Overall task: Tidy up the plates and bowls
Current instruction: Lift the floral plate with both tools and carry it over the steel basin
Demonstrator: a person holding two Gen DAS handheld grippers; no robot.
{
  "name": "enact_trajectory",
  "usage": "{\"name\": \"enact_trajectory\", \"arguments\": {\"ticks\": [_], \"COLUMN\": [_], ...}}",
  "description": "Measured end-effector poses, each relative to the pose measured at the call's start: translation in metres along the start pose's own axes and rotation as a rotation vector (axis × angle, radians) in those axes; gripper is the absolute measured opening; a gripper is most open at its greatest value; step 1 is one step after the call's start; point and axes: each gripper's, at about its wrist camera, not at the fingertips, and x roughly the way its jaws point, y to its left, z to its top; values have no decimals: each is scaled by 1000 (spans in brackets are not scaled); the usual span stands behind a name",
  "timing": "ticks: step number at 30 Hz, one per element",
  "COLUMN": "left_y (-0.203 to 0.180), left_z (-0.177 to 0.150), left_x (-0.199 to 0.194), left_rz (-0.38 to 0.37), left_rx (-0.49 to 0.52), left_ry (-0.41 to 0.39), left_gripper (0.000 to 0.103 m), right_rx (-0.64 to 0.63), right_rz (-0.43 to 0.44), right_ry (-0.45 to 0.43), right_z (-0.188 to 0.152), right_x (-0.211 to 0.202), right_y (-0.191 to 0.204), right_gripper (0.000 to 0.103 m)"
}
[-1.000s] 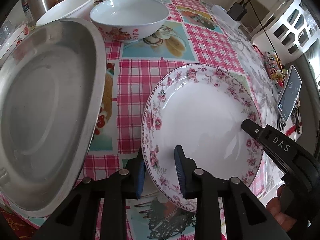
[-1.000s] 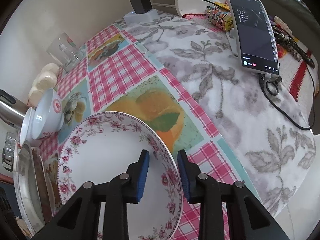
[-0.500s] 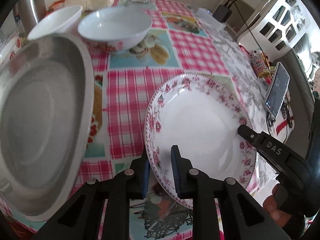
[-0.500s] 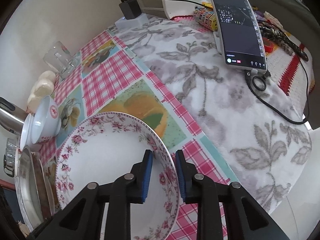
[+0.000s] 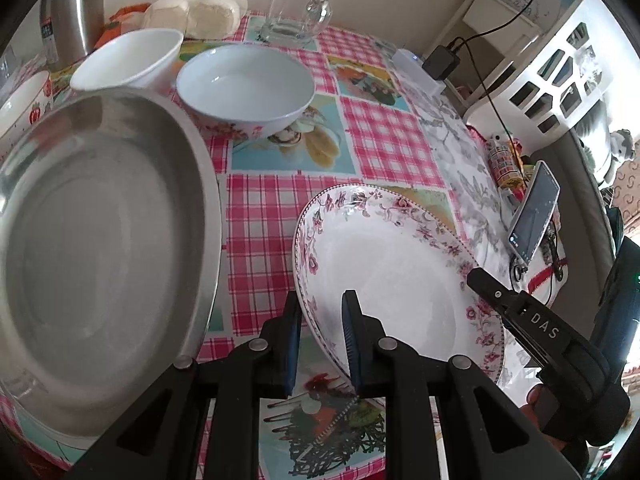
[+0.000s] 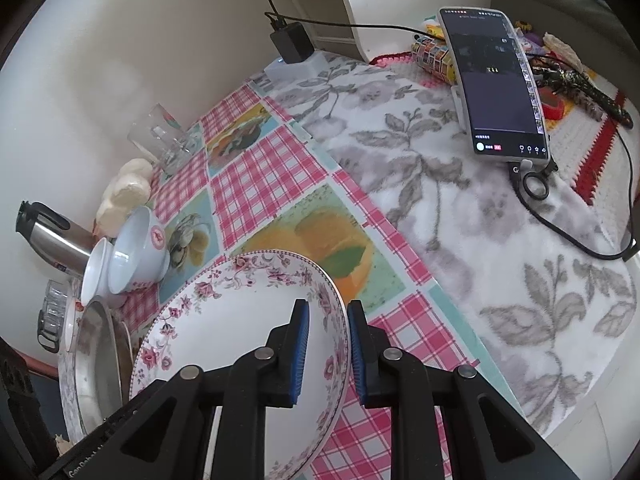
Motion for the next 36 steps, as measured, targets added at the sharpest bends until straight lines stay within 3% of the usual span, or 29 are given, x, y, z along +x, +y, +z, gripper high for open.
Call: {"name": "enact_trajectory", "arguments": {"ticks": [19, 36], "left_y": [16, 70], "left_z": [12, 22], "left_x": [-52, -82], "left_rz": [-58, -57], "left_rx": [3, -79], "left_ry": [-115, -169], "left_gripper": [21, 21], "right_rx": [-55, -125], "right_rz": [66, 118], "right_ry": [-116, -143], "right_z": [1, -15], "right_x": [-33, -39], "right_y": [35, 95], "right_gripper": [21, 21]}}
